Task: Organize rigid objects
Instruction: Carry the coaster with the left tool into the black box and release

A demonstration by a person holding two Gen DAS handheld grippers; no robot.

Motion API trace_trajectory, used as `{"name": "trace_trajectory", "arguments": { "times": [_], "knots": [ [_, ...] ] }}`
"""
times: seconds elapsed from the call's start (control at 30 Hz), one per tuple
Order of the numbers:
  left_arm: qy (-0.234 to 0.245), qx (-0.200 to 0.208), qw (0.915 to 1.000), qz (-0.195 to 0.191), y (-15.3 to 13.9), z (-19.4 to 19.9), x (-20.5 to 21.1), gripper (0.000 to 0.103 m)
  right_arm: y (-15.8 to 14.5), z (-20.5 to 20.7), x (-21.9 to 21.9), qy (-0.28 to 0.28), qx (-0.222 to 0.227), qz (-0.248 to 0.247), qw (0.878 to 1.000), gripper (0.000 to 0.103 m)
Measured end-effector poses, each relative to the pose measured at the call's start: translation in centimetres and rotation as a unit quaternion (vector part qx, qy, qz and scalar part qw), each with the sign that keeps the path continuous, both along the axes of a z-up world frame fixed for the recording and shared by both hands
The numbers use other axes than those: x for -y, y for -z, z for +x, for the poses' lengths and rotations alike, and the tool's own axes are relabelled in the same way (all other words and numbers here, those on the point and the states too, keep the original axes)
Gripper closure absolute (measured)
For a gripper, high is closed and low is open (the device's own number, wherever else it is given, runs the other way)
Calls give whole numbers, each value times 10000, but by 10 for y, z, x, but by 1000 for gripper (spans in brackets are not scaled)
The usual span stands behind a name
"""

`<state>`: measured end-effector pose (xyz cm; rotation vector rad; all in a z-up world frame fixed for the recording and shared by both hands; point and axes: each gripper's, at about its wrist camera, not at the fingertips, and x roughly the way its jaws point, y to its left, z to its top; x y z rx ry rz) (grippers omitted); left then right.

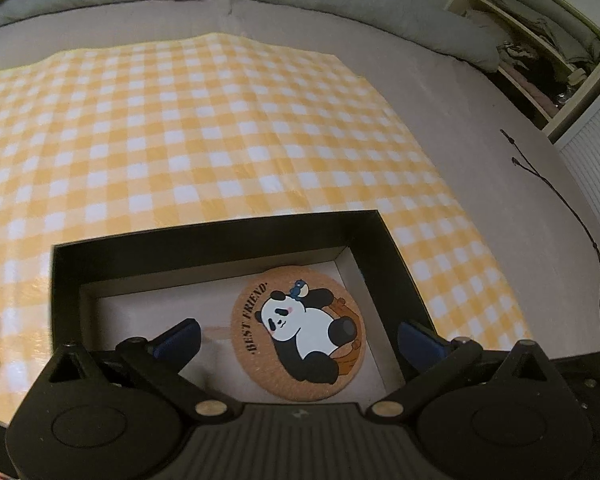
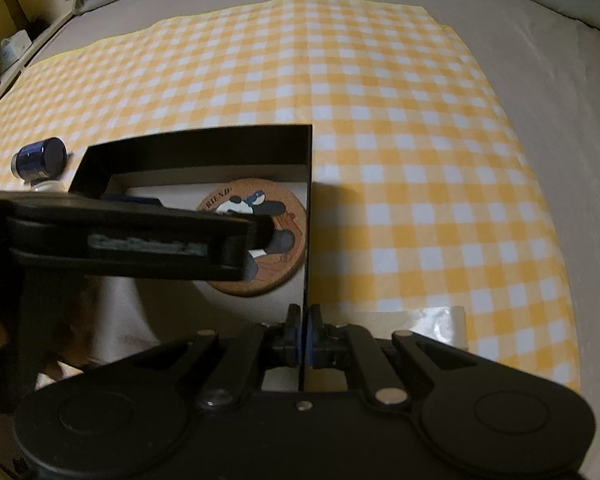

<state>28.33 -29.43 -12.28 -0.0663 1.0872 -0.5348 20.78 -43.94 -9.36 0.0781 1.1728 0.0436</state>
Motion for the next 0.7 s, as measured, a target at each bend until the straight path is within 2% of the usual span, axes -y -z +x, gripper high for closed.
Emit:
{"name": "trace_trajectory", "arguments": {
  "times": [0.23,0.5,0.7],
  "knots": [
    [99,160,9998,-59,-24,-16,-18,0,0,-2,-8,-20,-18,-178,9998,100],
    [326,540,9980,-88,-52,-40,-38,0,-4,-9,11,354,-50,255,9990,100],
    [410,731,9964,-80,-68,-57,-58,0,-6,-15,4,229,-53,43,9997,100]
  ]
}}
